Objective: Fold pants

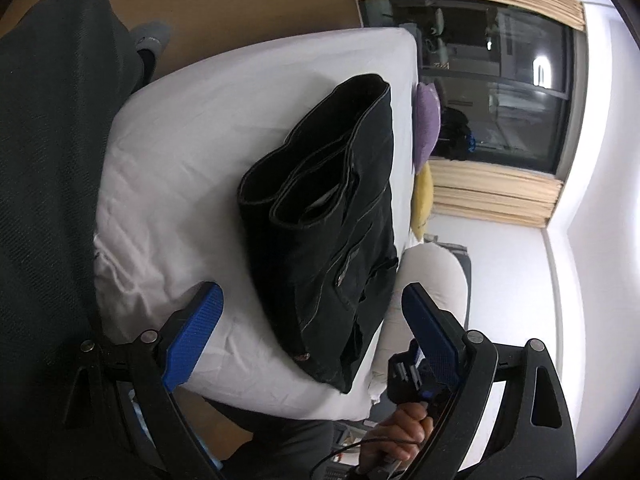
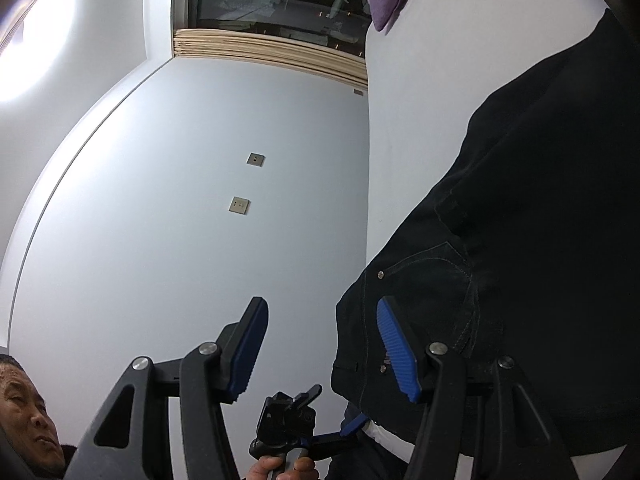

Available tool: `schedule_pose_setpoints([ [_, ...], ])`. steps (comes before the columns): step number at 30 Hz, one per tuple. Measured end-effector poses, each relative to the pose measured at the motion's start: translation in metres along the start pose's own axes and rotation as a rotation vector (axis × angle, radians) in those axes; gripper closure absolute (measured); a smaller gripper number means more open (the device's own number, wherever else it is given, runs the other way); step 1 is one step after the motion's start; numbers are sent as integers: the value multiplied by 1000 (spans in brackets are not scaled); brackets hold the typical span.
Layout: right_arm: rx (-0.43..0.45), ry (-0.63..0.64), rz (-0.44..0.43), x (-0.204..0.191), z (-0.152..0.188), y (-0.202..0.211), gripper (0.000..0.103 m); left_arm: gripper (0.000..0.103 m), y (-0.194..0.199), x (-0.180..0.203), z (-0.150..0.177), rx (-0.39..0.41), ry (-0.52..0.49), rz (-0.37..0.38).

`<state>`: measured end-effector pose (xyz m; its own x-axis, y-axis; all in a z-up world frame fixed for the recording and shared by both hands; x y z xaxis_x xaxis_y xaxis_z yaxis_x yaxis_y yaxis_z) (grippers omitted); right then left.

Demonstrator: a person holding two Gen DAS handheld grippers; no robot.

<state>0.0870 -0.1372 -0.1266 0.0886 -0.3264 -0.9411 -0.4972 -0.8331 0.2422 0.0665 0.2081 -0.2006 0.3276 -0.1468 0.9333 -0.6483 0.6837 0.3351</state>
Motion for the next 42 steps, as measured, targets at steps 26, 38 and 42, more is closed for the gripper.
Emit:
schedule_pose_setpoints([
  [26,-95,61,143,23,-21,-9,51,72,-32,11,11,9,-14,4],
  [38,-370,112,451,95,3,-72,88,88,-38,70,23,1,-397,-119],
  [42,-327,25,400,111,2,-62,103,91,-47,97,33,-3,-530,-159],
])
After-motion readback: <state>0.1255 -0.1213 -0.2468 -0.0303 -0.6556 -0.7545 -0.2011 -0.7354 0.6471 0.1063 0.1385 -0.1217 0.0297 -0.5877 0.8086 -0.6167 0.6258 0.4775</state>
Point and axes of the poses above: each gripper's, at about its wrist camera, not at the fingertips, and y roughly against the way its jaws point, x to its right, z to its underside, the point moved 9 cm from there along -y, roughly the way its jaws point, and after that the axes turned 6 degrees about z, right-handed, at the moved point
